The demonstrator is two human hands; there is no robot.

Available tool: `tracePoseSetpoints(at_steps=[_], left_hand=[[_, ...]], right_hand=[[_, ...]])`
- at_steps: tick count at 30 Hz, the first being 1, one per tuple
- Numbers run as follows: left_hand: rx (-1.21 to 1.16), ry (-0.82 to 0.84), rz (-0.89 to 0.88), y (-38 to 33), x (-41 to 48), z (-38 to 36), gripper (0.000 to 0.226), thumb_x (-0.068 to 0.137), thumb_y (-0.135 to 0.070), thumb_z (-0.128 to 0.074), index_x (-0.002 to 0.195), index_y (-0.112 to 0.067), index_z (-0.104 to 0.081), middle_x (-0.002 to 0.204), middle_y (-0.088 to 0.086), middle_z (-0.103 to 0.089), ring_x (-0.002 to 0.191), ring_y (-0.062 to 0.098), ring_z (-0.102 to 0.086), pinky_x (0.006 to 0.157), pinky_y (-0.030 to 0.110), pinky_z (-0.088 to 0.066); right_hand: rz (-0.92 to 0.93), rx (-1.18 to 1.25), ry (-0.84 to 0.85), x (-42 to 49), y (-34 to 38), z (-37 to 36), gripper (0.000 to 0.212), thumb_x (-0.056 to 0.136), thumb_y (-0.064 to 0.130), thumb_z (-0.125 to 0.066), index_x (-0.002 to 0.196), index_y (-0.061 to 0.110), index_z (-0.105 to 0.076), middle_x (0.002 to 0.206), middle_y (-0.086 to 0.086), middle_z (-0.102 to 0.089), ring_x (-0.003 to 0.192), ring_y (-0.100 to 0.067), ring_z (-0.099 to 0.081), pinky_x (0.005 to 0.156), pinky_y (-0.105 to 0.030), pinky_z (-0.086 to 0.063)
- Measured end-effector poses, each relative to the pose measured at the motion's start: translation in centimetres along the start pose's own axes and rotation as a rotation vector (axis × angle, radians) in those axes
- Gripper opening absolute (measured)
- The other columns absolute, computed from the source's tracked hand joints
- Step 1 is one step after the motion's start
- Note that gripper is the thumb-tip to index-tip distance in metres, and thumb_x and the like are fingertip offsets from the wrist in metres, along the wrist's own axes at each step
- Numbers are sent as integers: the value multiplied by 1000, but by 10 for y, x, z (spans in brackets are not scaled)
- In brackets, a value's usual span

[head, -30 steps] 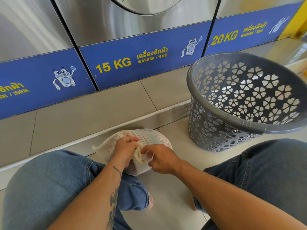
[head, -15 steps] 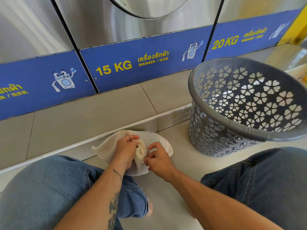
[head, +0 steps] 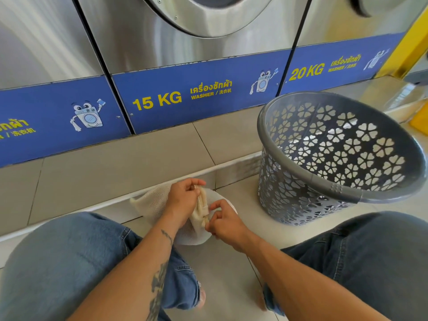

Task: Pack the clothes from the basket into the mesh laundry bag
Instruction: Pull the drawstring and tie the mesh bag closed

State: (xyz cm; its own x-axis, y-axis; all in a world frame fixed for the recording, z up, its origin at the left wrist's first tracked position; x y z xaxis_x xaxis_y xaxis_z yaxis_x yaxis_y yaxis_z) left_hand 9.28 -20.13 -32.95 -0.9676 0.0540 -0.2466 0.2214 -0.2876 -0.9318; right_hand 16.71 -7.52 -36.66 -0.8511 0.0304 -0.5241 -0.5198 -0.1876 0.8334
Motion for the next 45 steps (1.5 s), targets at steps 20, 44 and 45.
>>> tracePoseSetpoints(at_steps=[20,44,45], left_hand=[[535,-92,252,63,11,70,22,87,-26,-52,102,-28,-67,111,1,-67,99,24,-61,90,40,-52],[166,43,231,32,37,60,99,70,-45,-79,148,-51,-18,153,-5,-33,133,28,-41,107,42,-35],[172,16,185,15,35,68,99,68,-47,-80,148,-50,-21,153,-6,-35,133,27,-41,108,43,-35]], right_hand=[[-157,-560,-254,39,-29,25,79,80,26,-59,153,33,-28,152,-9,-31,136,-35,-33,108,-50,-37],[53,122,-283,50,-4,24,81,70,59,-76,140,40,-40,126,9,-60,116,-23,-60,104,-51,-49],[123,107,-304,44,13,27,74,75,53,-79,137,38,-42,125,11,-60,117,-21,-59,104,-48,-48]])
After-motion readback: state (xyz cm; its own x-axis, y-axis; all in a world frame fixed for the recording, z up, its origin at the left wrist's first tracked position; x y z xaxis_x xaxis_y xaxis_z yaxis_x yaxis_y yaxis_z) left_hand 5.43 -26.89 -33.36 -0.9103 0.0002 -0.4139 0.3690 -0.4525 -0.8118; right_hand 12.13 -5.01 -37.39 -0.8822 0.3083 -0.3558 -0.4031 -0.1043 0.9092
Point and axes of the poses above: each hand's wrist, its own x-axis towards the middle knuckle, its own z-axis out of the back of the hand, y = z × x, the point moved 2 cm from there along x, towards the middle knuckle
